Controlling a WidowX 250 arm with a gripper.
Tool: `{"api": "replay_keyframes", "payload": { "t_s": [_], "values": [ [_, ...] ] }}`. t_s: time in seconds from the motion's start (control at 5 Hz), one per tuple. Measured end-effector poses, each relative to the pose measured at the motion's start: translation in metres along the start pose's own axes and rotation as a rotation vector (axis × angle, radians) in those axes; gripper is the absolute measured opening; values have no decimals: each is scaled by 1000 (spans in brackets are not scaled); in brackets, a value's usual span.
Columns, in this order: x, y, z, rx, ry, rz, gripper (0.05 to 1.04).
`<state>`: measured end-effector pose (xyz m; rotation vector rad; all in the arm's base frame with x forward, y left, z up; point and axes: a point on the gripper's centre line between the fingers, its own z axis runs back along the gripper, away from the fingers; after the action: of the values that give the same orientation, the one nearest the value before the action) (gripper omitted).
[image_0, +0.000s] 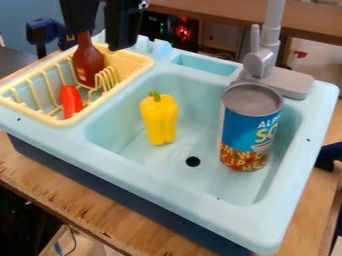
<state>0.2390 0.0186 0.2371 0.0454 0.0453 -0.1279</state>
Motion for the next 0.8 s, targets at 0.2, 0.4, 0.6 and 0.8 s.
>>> {"api": "replay_keyframes", "payload": {
  "t_s": [0.2, 0.4, 0.6, 0.8],
  "values": [
    [1, 0, -6, -6, 22, 0, 1005],
    [-2, 27, -10, -10, 30, 90, 1004],
    [-7, 45, -15, 15, 58, 178, 1005],
    [-15, 61, -15, 20, 64, 277, 1005]
  ]
}}
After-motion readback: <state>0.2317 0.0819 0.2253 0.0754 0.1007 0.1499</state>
